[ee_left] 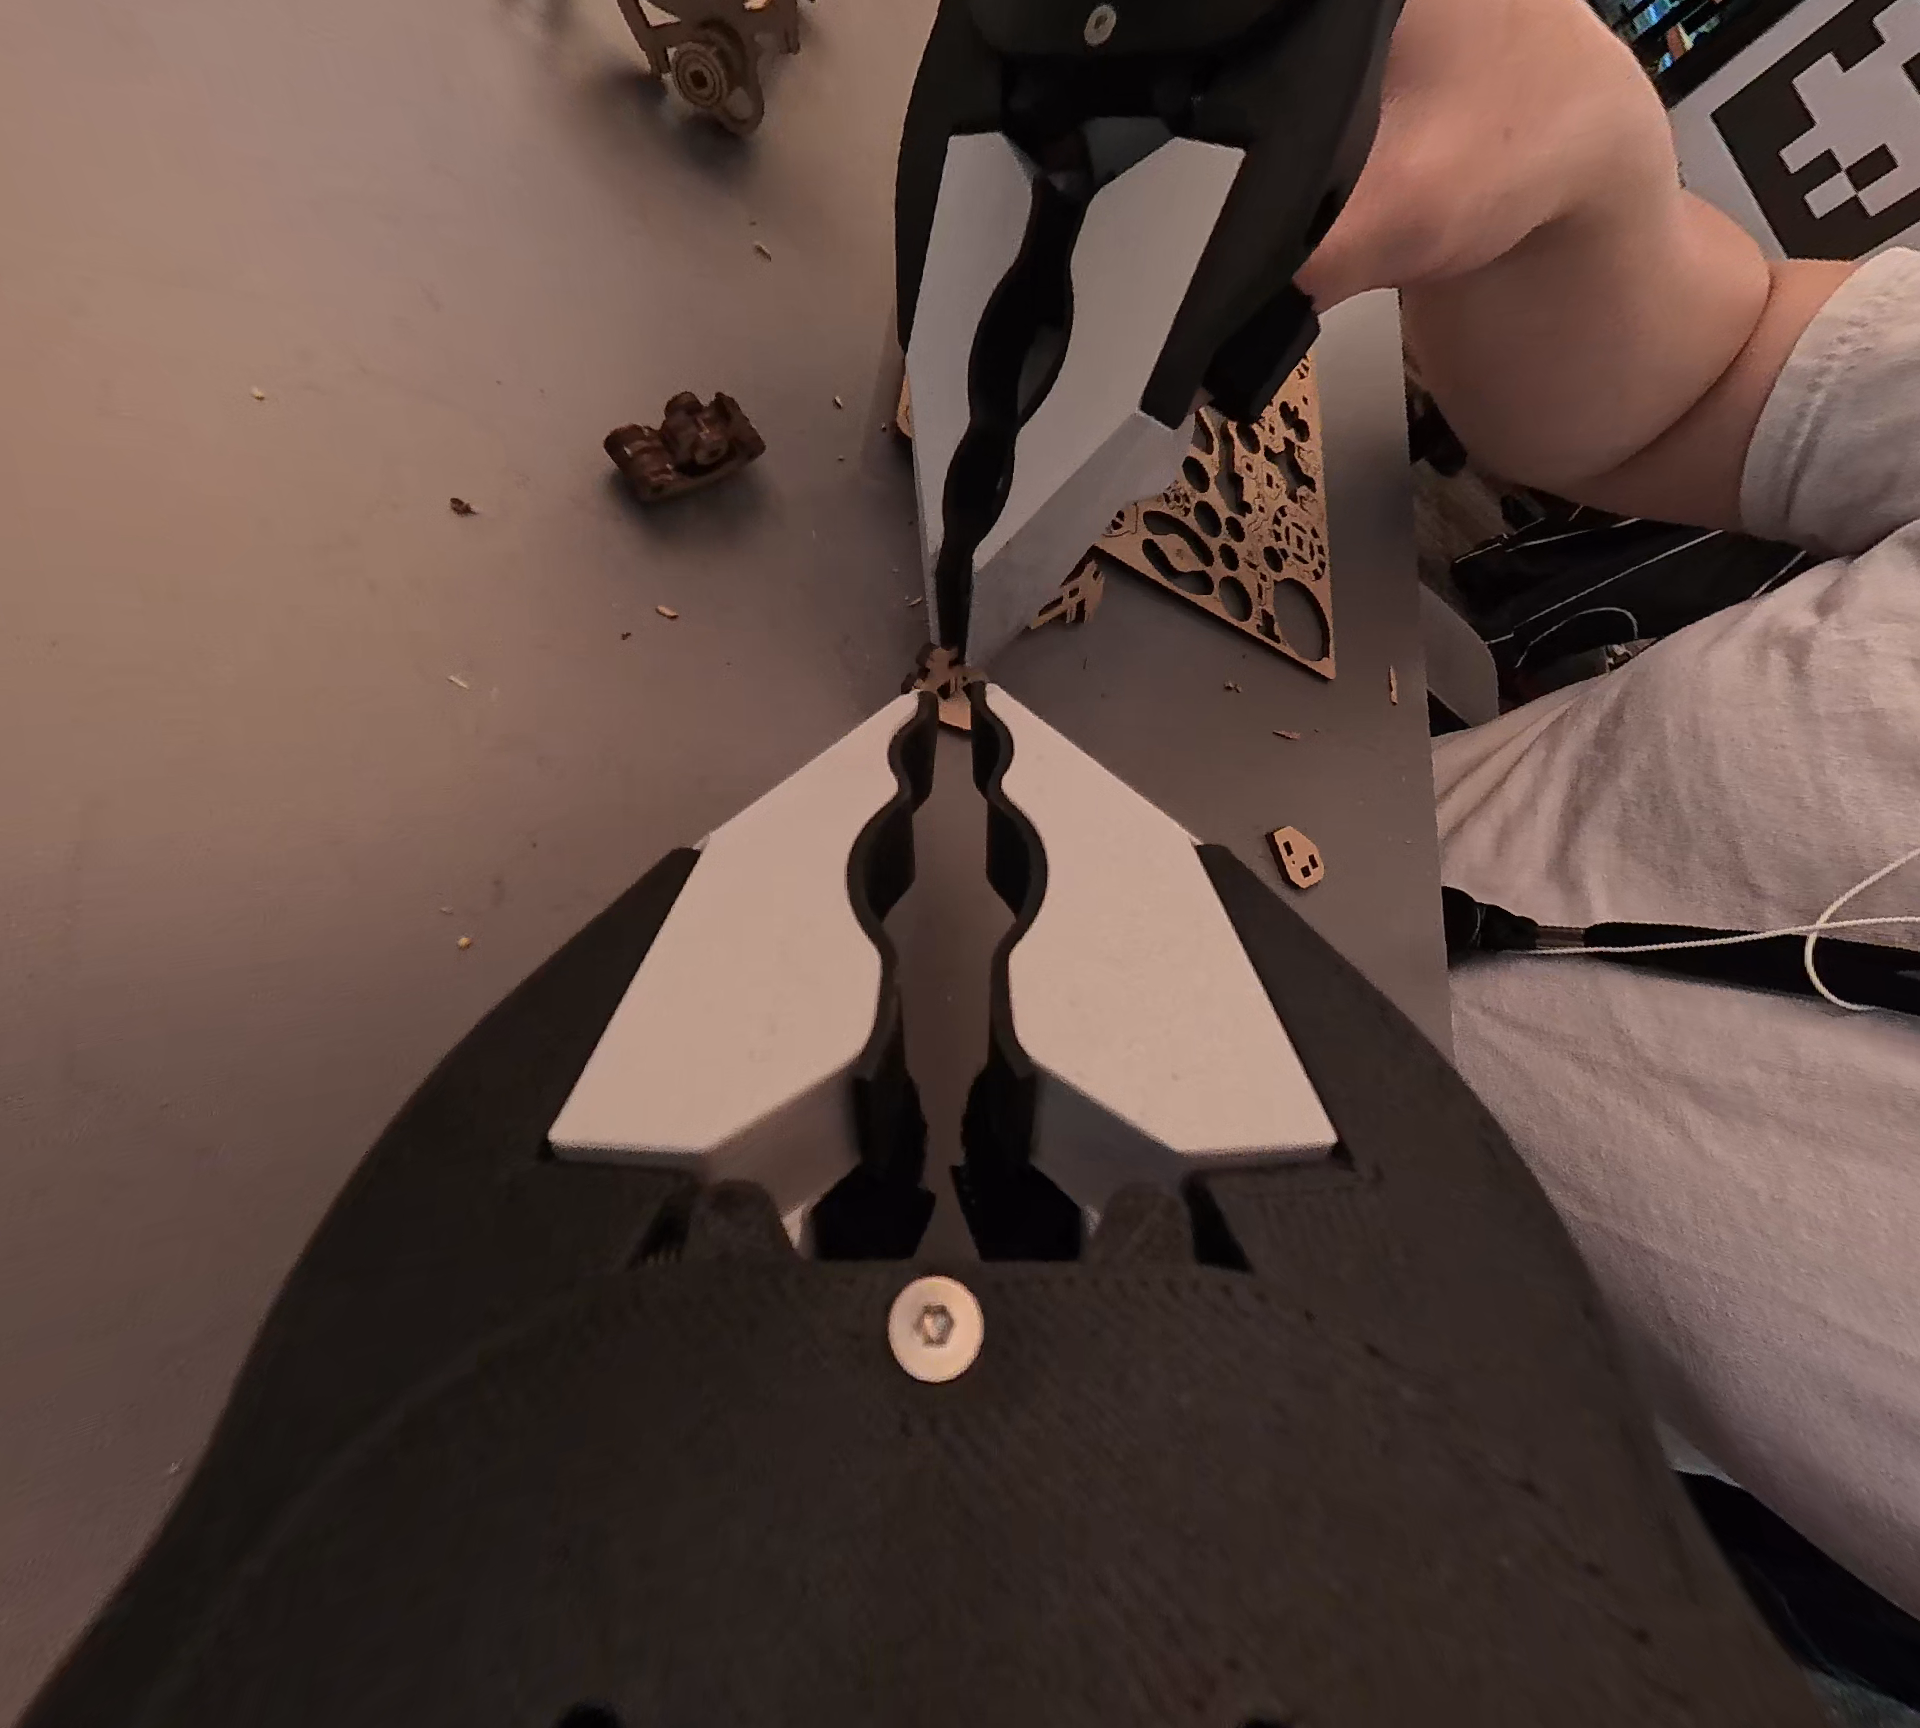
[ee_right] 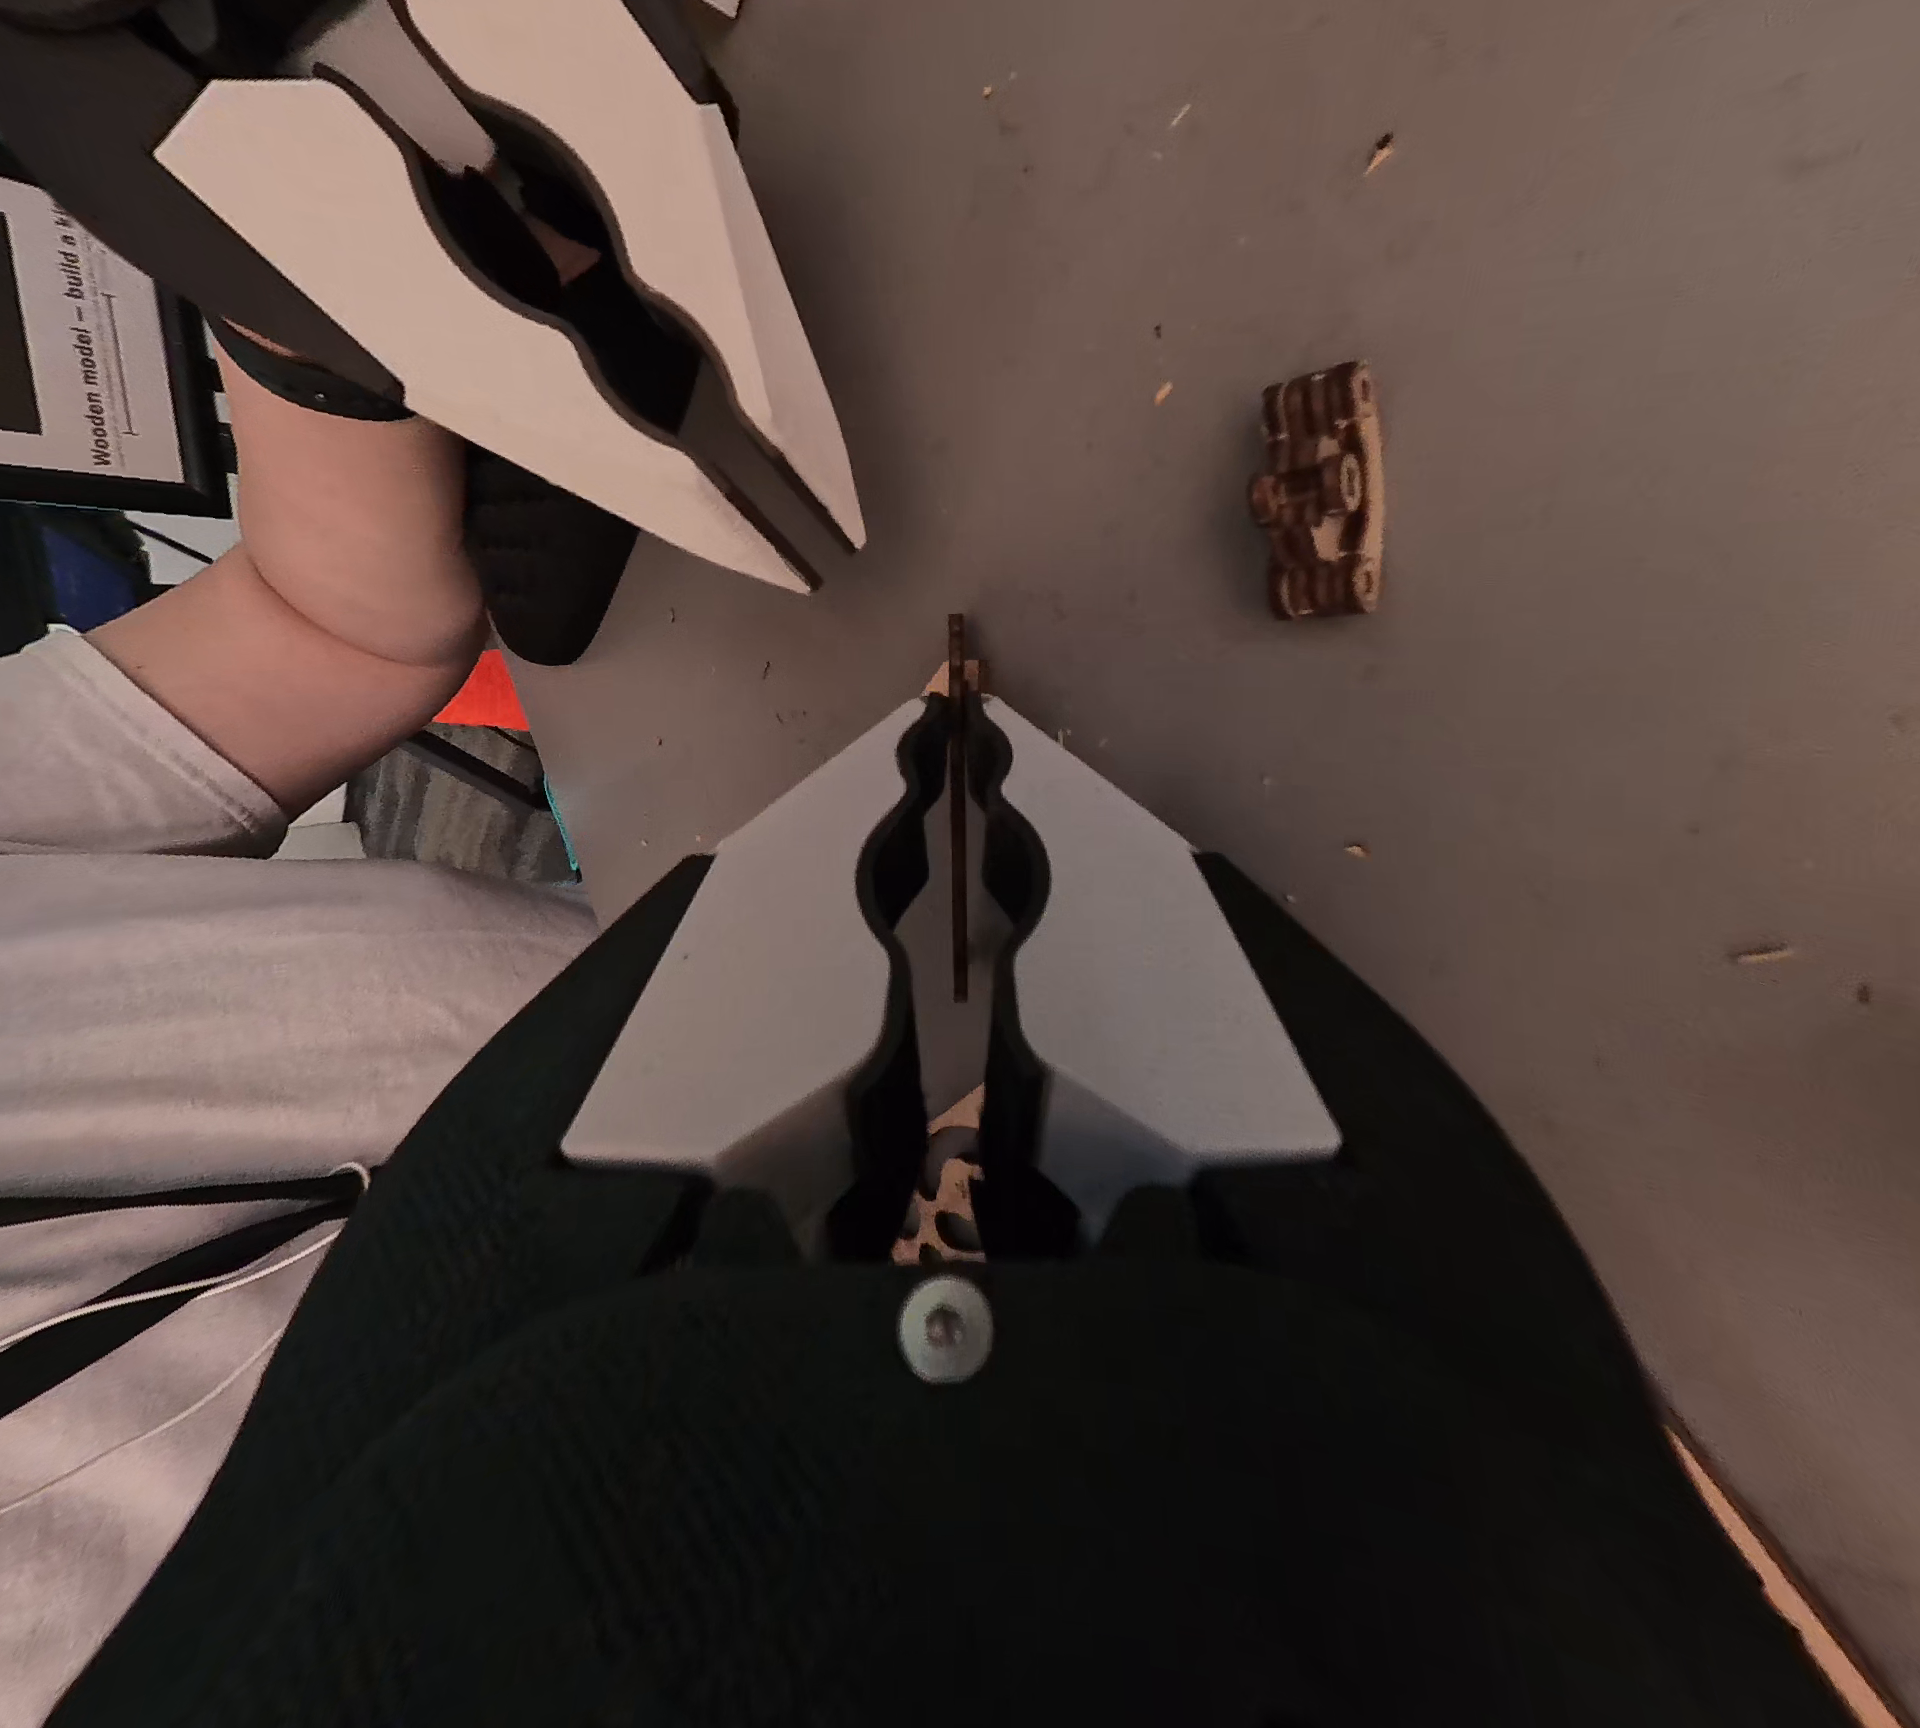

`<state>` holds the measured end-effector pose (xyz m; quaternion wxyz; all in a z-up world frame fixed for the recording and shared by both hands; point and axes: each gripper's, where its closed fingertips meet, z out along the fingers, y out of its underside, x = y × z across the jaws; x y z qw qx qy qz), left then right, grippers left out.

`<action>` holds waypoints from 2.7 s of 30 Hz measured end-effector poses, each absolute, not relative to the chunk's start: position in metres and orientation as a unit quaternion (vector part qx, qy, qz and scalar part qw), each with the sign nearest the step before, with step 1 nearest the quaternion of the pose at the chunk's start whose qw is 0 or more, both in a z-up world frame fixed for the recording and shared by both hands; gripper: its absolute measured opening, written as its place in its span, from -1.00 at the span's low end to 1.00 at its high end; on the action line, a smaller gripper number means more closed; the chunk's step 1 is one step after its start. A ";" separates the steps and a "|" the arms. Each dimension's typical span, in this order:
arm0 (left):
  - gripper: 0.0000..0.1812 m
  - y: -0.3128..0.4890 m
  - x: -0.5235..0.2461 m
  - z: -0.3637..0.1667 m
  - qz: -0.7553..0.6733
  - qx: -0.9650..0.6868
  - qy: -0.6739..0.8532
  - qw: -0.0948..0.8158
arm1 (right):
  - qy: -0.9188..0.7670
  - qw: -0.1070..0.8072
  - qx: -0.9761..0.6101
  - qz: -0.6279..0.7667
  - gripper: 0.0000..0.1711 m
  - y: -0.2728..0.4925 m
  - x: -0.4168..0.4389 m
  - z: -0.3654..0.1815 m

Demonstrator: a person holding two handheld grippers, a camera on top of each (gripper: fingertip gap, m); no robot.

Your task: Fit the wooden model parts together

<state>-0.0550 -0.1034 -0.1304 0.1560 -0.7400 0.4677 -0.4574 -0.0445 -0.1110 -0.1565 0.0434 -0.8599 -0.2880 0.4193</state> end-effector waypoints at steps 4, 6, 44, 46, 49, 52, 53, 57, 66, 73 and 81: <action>-0.95 -0.104 -0.055 -0.131 -0.458 -0.740 0.468 0.155 | -0.283 0.042 -0.858 0.426 -0.99 -0.111 -0.044 -0.157; -0.95 -0.104 -0.055 -0.131 -0.458 -0.740 0.468 0.154 | -0.283 0.044 -0.859 0.425 -0.99 -0.110 -0.044 -0.157; -0.96 -0.105 -0.053 -0.131 -0.458 -0.741 0.466 0.153 | -0.395 0.103 -0.888 0.210 -0.96 -0.110 -0.047 -0.158; -0.96 -0.105 -0.053 -0.130 -0.461 -0.741 0.464 0.153 | -0.400 0.099 -0.887 0.207 -0.96 -0.109 -0.047 -0.159; -0.95 -0.105 -0.054 -0.130 -0.464 -0.741 0.461 0.152 | -0.407 0.091 -0.884 0.212 -0.94 -0.110 -0.046 -0.160; -0.95 -0.105 -0.054 -0.130 -0.464 -0.741 0.461 0.151 | -0.404 0.080 -0.882 0.228 -0.94 -0.110 -0.046 -0.160; -0.95 -0.105 -0.054 -0.130 -0.464 -0.741 0.461 0.150 | -0.401 0.076 -0.882 0.235 -0.94 -0.111 -0.047 -0.160; -0.96 -0.105 -0.053 -0.131 -0.464 -0.741 0.461 0.149 | -0.393 0.058 -0.879 0.262 -0.94 -0.114 -0.049 -0.161; -0.95 -0.105 -0.054 -0.131 -0.467 -0.742 0.459 0.145 | -0.376 0.036 -0.871 0.315 -0.98 -0.124 -0.050 -0.158; -0.95 -0.106 -0.053 -0.132 -0.468 -0.741 0.460 0.142 | -0.361 0.035 -0.871 0.331 -0.97 -0.124 -0.048 -0.159; -0.94 -0.106 -0.053 -0.131 -0.469 -0.742 0.459 0.141 | -0.330 0.033 -0.874 0.354 -0.97 -0.121 -0.045 -0.159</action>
